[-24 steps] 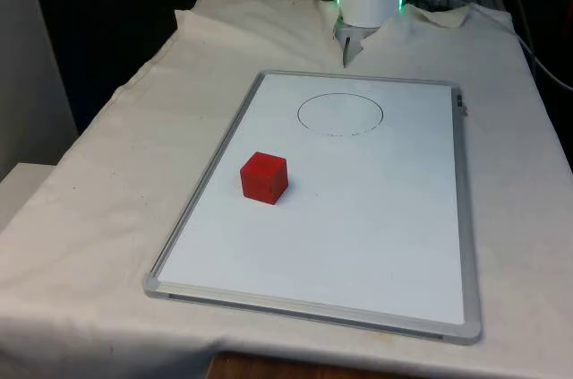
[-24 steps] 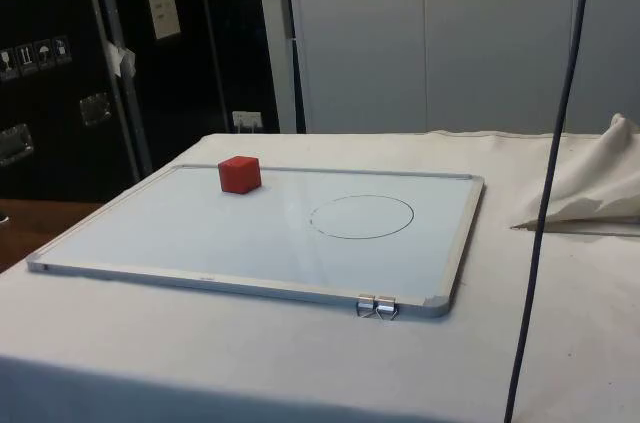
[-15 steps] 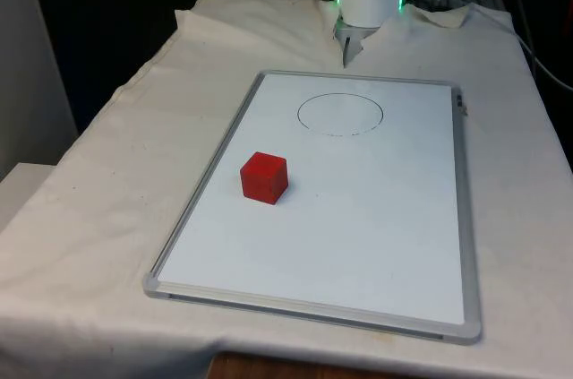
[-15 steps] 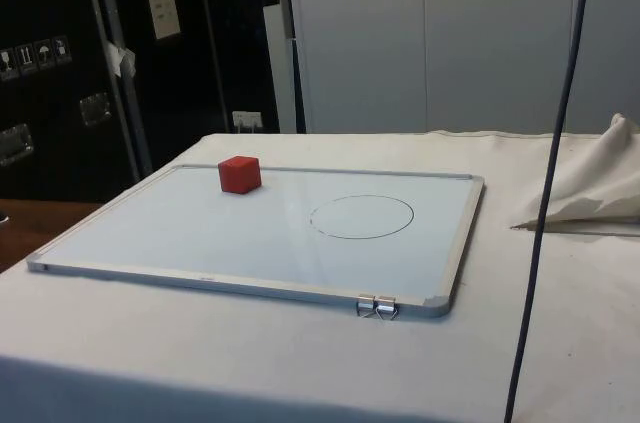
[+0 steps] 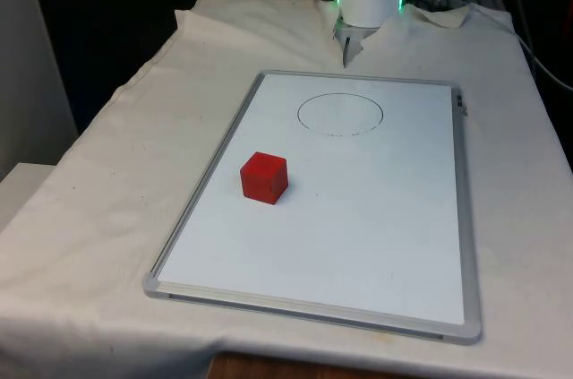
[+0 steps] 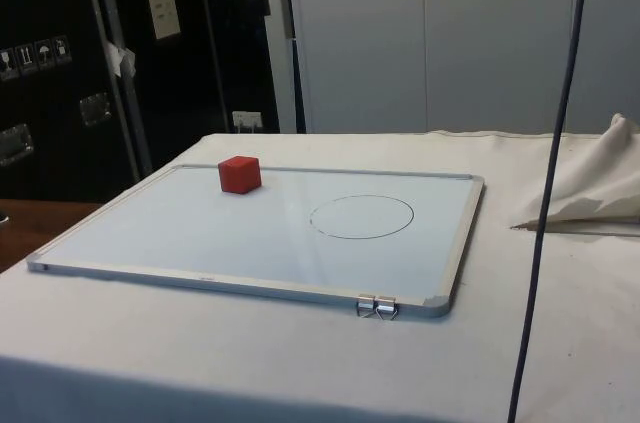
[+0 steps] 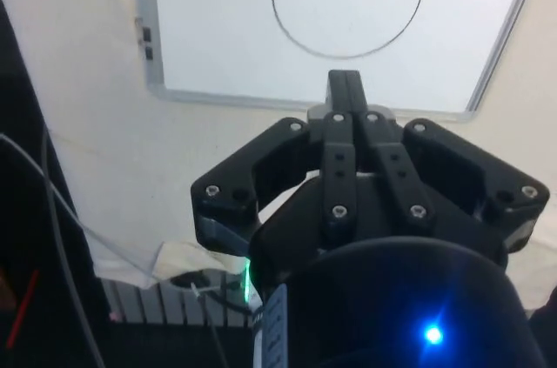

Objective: Push the cube into the marked area.

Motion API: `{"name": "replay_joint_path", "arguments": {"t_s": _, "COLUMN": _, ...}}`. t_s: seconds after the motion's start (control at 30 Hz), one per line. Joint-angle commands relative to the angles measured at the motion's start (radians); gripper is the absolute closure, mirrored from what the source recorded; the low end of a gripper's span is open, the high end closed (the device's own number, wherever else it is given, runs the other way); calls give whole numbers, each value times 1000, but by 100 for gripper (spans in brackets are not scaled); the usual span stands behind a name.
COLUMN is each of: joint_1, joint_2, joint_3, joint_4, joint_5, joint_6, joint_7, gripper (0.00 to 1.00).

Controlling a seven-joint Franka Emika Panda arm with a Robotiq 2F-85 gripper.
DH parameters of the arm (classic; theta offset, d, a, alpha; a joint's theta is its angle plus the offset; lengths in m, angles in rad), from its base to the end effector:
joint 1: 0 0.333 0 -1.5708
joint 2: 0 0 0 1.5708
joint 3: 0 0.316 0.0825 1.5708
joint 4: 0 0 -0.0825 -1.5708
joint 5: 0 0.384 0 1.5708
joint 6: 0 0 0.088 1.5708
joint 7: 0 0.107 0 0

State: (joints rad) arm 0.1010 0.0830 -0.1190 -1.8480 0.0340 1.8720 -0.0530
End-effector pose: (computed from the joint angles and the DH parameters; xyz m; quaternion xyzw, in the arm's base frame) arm 0.5783 -0.0062 0.4713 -0.9994 -0.0120 0.0288 0.0122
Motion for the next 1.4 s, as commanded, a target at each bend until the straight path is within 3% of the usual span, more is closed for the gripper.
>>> {"name": "replay_joint_path", "arguments": {"t_s": 0.0, "joint_1": -3, "joint_2": 31, "joint_3": -1, "joint_4": 26, "joint_5": 7, "joint_6": 4, "joint_7": -8, "gripper": 100}}
{"name": "replay_joint_path", "arguments": {"t_s": 0.17, "joint_1": -6, "joint_2": 65, "joint_3": -5, "joint_4": 46, "joint_5": 4, "joint_6": 23, "joint_7": -12, "gripper": 100}}
{"name": "replay_joint_path", "arguments": {"t_s": 0.53, "joint_1": -26, "joint_2": 214, "joint_3": -14, "joint_4": 144, "joint_5": 41, "joint_6": 91, "joint_7": -52, "gripper": 100}}
{"name": "replay_joint_path", "arguments": {"t_s": 0.7, "joint_1": -31, "joint_2": 270, "joint_3": -22, "joint_4": 177, "joint_5": 59, "joint_6": 121, "joint_7": -68, "gripper": 100}}
{"name": "replay_joint_path", "arguments": {"t_s": 0.73, "joint_1": -26, "joint_2": 267, "joint_3": -25, "joint_4": 175, "joint_5": 50, "joint_6": 119, "joint_7": -62, "gripper": 100}}
{"name": "replay_joint_path", "arguments": {"t_s": 0.83, "joint_1": -36, "joint_2": 310, "joint_3": -31, "joint_4": 200, "joint_5": 77, "joint_6": 143, "joint_7": -82, "gripper": 100}}
{"name": "replay_joint_path", "arguments": {"t_s": 1.03, "joint_1": -42, "joint_2": 364, "joint_3": -51, "joint_4": 220, "joint_5": 112, "joint_6": 187, "joint_7": -109, "gripper": 100}}
{"name": "replay_joint_path", "arguments": {"t_s": 1.07, "joint_1": -36, "joint_2": 354, "joint_3": -54, "joint_4": 212, "joint_5": 103, "joint_6": 181, "joint_7": -102, "gripper": 100}}
{"name": "replay_joint_path", "arguments": {"t_s": 1.1, "joint_1": -43, "joint_2": 371, "joint_3": -53, "joint_4": 222, "joint_5": 114, "joint_6": 194, "joint_7": -111, "gripper": 100}}
{"name": "replay_joint_path", "arguments": {"t_s": 1.3, "joint_1": -51, "joint_2": 415, "joint_3": -66, "joint_4": 247, "joint_5": 136, "joint_6": 220, "joint_7": -130, "gripper": 100}}
{"name": "replay_joint_path", "arguments": {"t_s": 1.33, "joint_1": -44, "joint_2": 407, "joint_3": -70, "joint_4": 241, "joint_5": 128, "joint_6": 216, "joint_7": -124, "gripper": 100}}
{"name": "replay_joint_path", "arguments": {"t_s": 1.37, "joint_1": -53, "joint_2": 432, "joint_3": -72, "joint_4": 259, "joint_5": 147, "joint_6": 226, "joint_7": -138, "gripper": 100}}
